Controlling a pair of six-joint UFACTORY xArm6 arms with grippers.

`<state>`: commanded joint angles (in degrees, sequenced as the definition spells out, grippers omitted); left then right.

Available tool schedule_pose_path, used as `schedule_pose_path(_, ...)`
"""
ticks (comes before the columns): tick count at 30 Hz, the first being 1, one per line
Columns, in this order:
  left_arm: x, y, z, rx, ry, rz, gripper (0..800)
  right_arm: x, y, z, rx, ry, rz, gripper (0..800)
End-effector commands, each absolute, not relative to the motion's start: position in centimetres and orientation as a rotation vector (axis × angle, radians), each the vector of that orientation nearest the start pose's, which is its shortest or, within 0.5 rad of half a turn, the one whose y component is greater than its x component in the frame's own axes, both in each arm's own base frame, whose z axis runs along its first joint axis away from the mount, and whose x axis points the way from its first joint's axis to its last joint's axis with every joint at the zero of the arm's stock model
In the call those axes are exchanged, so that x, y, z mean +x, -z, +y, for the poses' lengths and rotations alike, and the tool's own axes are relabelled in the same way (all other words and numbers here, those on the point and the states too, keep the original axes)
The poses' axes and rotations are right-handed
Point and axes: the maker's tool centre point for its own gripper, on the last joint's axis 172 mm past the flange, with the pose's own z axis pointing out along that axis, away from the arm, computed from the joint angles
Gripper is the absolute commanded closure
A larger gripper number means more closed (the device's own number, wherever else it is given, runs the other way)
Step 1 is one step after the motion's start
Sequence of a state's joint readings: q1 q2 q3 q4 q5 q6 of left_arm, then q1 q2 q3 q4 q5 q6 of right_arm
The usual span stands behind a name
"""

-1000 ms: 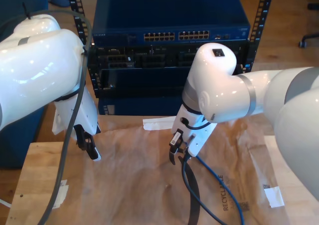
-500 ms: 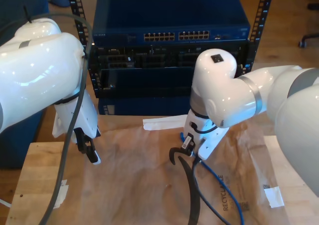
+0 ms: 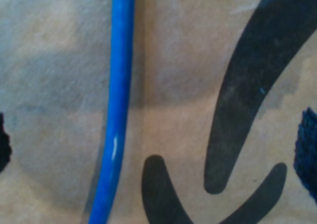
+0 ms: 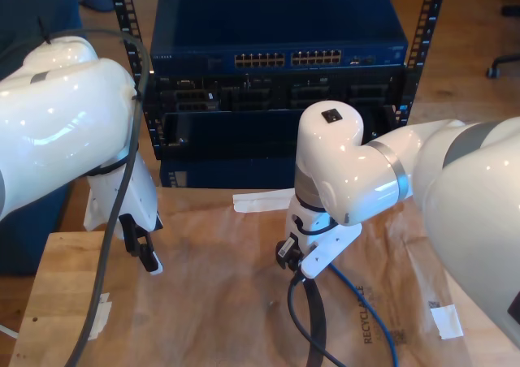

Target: Grab the cable and plug it in

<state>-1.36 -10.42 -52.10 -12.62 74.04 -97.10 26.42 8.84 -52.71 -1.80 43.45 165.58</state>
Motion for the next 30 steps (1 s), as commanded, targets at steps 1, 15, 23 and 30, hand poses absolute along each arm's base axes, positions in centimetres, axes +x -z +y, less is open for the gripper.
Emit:
schedule_pose_path(1, 36.2, -19.3, -6.1, 2.000, 0.453, 2.404, 0, 42.0, -7.7, 20.4, -1.129, 0.035, 2.924, 22)
schedule_pose_path(15, 35.5, -18.6, -6.0, 2.008, 0.472, 2.414, 0, 43.1, -7.7, 20.5, -1.112, 0.035, 2.924, 262)
schedule_pose_path(23, 35.5, -18.6, -6.0, 2.009, 0.474, 2.414, 0, 43.1, -7.2, 20.0, -1.152, 0.075, 2.917, 418)
schedule_pose_path(30, 35.5, -18.6, -6.0, 2.006, 0.472, 2.415, 0, 43.4, -7.3, 19.4, -1.204, 0.129, 2.890, 657)
